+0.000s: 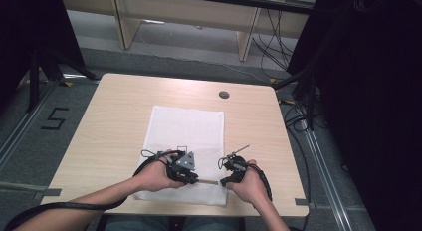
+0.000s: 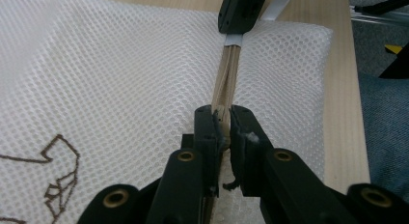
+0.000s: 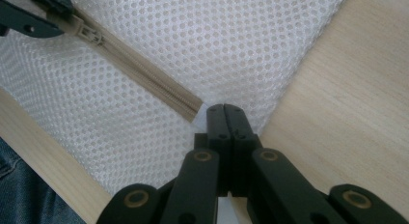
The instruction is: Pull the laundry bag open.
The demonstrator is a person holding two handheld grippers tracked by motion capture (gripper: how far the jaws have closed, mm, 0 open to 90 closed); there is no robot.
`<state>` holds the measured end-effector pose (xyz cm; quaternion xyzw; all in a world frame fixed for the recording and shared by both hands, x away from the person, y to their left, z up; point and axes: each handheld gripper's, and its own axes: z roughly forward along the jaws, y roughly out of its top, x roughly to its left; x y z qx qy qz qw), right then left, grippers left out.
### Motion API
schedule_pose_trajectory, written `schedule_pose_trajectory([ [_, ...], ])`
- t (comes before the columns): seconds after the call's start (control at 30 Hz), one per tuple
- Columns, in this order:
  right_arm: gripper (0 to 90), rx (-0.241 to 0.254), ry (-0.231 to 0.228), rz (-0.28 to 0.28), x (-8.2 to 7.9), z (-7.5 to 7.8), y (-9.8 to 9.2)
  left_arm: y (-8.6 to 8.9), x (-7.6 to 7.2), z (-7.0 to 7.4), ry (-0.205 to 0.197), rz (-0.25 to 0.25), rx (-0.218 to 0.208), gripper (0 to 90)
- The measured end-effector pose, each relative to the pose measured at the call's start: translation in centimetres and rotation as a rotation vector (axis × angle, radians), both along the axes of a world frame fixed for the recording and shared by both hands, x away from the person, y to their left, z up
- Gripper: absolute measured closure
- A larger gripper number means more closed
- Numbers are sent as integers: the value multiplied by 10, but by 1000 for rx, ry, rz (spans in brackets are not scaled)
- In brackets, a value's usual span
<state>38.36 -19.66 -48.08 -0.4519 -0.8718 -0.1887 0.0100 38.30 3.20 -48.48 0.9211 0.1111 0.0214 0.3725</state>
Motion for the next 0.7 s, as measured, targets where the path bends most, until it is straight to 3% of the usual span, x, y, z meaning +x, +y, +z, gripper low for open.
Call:
schedule_pose_trajectory([
  [0.23,900,-3,-1,0,0,0,0,1,0,0,-21,-9,21,818],
  [0.33,900,-7,2,-3,0,0,0,1,2,-2,4,7,5,817],
  [0.6,900,-14,-2,-4,-1,0,1,3,2,-1,-11,0,10,818],
  [0.7,900,-14,-3,-5,-1,0,1,5,1,-2,9,13,-1,818],
])
